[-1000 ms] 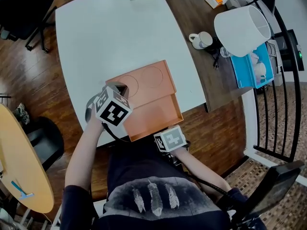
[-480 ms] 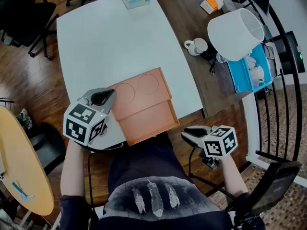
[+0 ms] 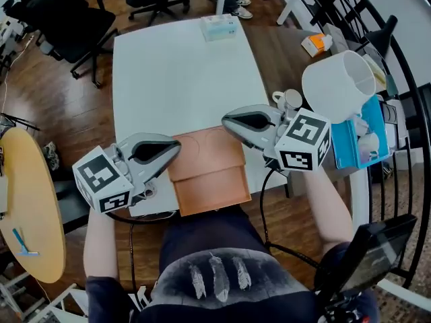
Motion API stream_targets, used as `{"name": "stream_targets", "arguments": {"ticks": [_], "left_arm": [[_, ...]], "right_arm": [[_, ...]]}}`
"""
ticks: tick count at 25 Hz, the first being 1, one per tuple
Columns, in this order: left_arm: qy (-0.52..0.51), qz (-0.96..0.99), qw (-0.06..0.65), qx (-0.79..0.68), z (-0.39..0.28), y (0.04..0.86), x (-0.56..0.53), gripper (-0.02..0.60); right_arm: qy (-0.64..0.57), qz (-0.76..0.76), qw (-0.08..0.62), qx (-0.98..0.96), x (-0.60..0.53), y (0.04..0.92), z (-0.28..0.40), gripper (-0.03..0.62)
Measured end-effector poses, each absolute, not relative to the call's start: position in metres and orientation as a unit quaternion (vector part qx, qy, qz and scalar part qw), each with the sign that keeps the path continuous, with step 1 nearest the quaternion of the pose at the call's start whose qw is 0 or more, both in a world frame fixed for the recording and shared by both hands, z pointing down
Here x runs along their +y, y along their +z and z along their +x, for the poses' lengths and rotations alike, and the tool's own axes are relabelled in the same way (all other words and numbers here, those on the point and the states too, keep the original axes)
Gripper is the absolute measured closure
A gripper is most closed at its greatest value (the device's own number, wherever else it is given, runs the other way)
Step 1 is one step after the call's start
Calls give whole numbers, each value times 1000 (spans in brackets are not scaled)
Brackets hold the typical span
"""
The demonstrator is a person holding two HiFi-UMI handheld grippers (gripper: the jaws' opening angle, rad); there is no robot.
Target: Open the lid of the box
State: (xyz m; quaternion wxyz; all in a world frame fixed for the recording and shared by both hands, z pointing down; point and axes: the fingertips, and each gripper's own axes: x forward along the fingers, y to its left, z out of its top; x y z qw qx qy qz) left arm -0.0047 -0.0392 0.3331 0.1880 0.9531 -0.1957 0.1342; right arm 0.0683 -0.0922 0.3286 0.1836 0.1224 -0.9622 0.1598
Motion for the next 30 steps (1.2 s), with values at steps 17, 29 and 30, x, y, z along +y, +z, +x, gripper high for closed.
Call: {"name": "stream_targets", "arguments": {"ticks": [17, 29, 30], "left_arm": [[168, 936, 182, -250, -16, 339, -34, 565], [194, 938, 182, -220, -5, 345, -27, 565], [194, 939, 182, -219, -5, 346, -26, 565]], "right_arm": [[132, -34, 218, -966, -69, 350, 43, 591], [152, -12, 234, -960, -62, 363, 62, 591], [154, -11, 234, -960, -61, 363, 62, 591]]}}
